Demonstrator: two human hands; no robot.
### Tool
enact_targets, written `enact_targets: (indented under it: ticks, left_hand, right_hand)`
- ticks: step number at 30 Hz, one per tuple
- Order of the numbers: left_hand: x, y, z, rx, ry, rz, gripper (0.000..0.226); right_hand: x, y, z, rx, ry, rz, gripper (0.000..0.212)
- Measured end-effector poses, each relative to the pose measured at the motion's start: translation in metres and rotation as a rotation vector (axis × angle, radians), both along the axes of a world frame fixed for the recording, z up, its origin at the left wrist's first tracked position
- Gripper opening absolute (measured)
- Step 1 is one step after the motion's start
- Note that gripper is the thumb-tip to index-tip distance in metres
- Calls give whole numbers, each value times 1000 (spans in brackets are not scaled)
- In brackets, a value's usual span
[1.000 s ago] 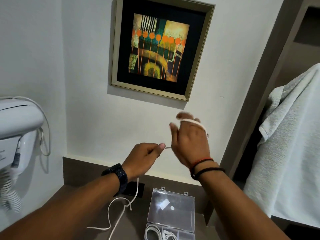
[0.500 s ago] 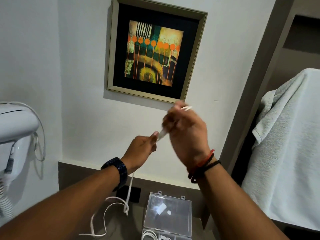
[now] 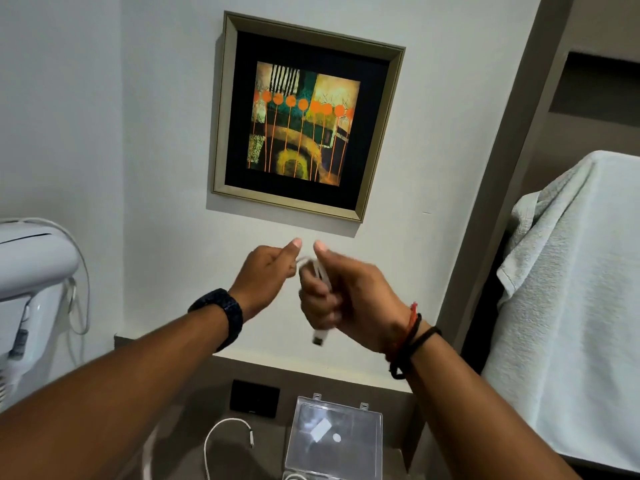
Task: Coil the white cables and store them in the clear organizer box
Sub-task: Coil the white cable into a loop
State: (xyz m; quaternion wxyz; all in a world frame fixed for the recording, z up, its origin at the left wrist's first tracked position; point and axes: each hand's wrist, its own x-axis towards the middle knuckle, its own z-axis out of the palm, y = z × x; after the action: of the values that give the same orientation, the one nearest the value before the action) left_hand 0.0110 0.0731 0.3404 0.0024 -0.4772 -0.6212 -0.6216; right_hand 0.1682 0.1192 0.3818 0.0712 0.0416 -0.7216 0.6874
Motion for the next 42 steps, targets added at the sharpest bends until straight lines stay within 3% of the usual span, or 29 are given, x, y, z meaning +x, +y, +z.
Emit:
enact_targets:
  ticks: [3, 5, 6, 8, 9, 11, 12, 13, 14, 16, 20, 22, 24, 27, 30, 33, 35, 36, 37, 39, 42]
  left_hand:
    - [15, 6, -11, -30, -24, -136, 53]
    - [23, 8, -16, -61, -28, -158, 59]
    - [25, 8, -17, -74, -18, -148, 59]
    - [27, 5, -17, -71, 30, -122, 57]
    - [27, 3, -16, -58, 53, -106, 57]
    - [24, -1, -12, -10, 110, -42, 59]
    - [21, -3, -8, 16, 140, -2, 60]
    - [17, -4, -5, 36, 164, 36, 61]
    - [13, -4, -2, 51, 179, 70, 62]
    - [6, -5, 3, 75, 175, 121, 62]
    - [5, -6, 0, 52, 18, 48, 59]
    - [16, -3, -9, 37, -108, -121, 55]
    - [31, 2, -21, 62, -198, -240, 46]
    - [49, 4, -37, 42, -183, -249, 47]
    - [53, -4, -41, -6, -63, -300, 39]
    - [48, -14, -37, -66, 167, -221, 35]
    - [40, -22, -31, -71, 306, -144, 29]
    - [35, -26, -27, -69, 357, -115, 27]
    - [29, -30, -23, -69, 399, -90, 25]
    - [18, -37, -15, -79, 473, -43, 22]
    - [5, -44, -2, -75, 529, -21, 25]
  right_hand:
    - [-2, -13, 21, -203, 353, -89, 19]
    - [-4, -10, 31, -180, 591, -391, 6]
    - [-4, -3, 33, -73, 693, -603, 4]
    - [-5, 15, 32, 387, 808, -1067, 7]
    - [-4, 23, 27, 719, 752, -1221, 12]
    - [-1, 37, 7, 1407, 336, -1276, 33]
    - [0, 41, -4, 1561, 106, -1176, 45]
    - [2, 40, -13, 1516, -60, -1037, 54]
    - [5, 36, -18, 1338, -171, -870, 59]
    - [8, 26, -21, 859, -222, -547, 63]
    - [5, -1, -12, 79, -22, -47, 47]
    - [3, -15, -2, -85, 132, 39, 35]
    - [2, -22, 12, -167, 299, -15, 28]
    - [0, -18, 33, -46, 567, -385, 24]
    - [-6, -4, 43, 437, 702, -1010, 22]
    - [-8, 19, 29, 1138, 503, -1279, 25]
    - [-6, 30, 9, 1594, 252, -1197, 32]
    - [-4, 33, 0, 1675, 146, -1118, 35]
    - [-2, 34, -8, 1638, 60, -1039, 39]
    - [1, 30, -17, 1351, -89, -848, 52]
    - [-1, 22, -25, 956, -161, -539, 62]
